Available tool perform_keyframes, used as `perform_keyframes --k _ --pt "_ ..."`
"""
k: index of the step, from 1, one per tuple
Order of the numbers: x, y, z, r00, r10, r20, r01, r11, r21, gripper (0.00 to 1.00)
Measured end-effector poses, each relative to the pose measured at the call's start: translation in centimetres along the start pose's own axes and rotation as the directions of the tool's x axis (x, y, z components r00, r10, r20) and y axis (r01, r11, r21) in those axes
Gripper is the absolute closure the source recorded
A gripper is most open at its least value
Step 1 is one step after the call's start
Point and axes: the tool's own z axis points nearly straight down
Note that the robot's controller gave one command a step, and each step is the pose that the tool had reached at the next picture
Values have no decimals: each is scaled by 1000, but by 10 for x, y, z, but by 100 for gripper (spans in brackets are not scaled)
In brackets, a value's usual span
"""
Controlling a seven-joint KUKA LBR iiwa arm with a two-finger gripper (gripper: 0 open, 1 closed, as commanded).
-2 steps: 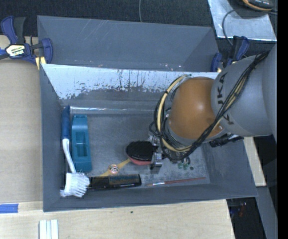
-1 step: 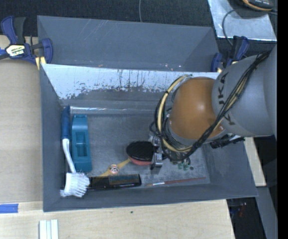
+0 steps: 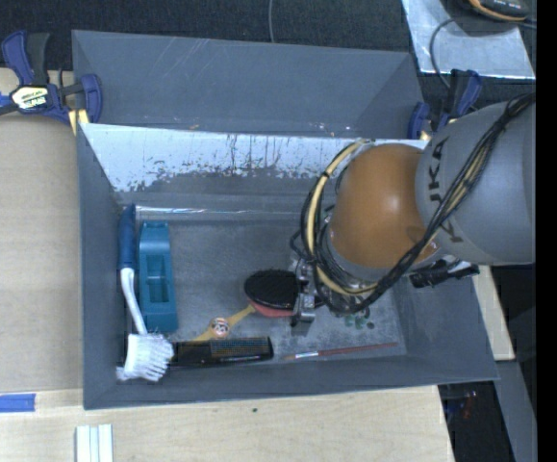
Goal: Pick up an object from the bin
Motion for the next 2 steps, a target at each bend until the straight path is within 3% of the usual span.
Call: perform_keyframes --k 1,2 --pt "1 -1 15 999 34 -2 -34 999 1 100" --pt "2 -2 -13 1000 30 0 -30 1000 0 100"
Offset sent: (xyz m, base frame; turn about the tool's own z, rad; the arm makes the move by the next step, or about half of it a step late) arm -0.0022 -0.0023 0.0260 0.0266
